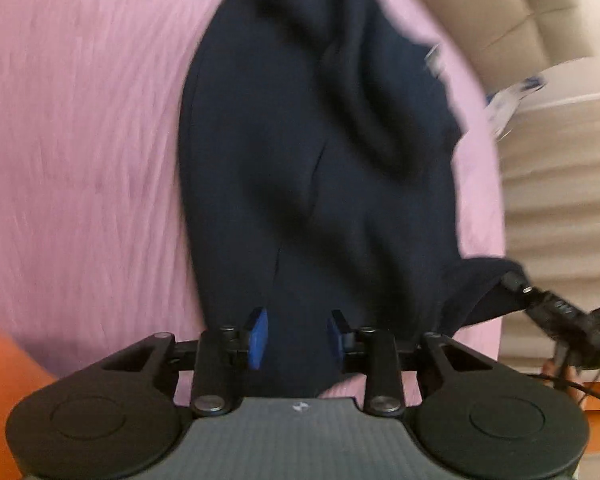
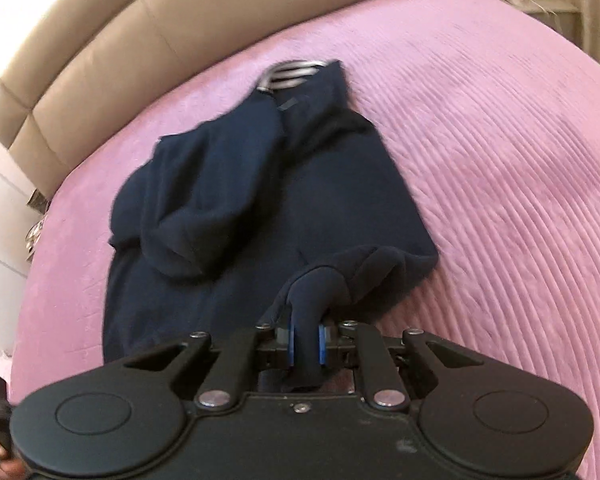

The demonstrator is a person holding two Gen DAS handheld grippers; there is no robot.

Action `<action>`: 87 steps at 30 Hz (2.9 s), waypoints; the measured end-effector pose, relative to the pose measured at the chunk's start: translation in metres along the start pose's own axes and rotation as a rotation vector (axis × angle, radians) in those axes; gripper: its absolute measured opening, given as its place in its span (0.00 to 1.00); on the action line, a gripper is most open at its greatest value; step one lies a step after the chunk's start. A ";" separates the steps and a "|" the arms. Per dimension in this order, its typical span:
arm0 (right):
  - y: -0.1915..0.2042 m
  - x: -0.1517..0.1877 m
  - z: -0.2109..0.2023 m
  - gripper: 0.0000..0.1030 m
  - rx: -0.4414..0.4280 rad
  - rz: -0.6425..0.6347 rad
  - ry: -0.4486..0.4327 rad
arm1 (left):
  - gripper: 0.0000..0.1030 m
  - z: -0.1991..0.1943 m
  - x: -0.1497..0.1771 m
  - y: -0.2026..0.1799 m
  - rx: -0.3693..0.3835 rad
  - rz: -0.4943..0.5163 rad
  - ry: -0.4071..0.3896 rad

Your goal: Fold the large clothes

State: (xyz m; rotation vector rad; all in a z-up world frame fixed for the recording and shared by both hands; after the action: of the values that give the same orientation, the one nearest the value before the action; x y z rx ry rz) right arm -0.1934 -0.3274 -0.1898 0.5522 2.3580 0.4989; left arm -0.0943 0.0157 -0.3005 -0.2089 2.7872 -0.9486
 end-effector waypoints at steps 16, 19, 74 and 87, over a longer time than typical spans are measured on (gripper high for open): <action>-0.030 0.024 -0.010 0.14 -0.003 0.137 -0.050 | 0.00 0.060 0.047 -0.013 -0.141 0.144 0.007; -0.029 0.025 -0.015 0.14 -0.005 0.144 -0.062 | 0.00 0.054 0.048 -0.019 -0.077 0.114 0.011; 0.014 -0.205 0.141 0.77 -0.091 0.264 -0.240 | 0.49 -0.026 -0.292 -0.050 -0.007 0.102 -0.730; 0.027 -0.239 0.245 0.77 0.138 -0.243 -0.158 | 0.62 0.022 -0.337 -0.016 -0.137 0.188 -0.605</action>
State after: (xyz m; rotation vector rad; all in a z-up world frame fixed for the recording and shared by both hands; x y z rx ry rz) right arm 0.1443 -0.3754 -0.2291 0.3459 2.2787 0.1765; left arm 0.2398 0.0553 -0.2628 -0.2062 2.2597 -0.5339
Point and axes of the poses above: each gripper's, at about its wrist camera, not at the fingertips, and z roughly the way its jaws point, y to its left, x to its underside, the point moved 9 cm from there along z, roughly the way its jaws point, and after that the axes turned 5 degrees about -y, right-handed, at the moved point
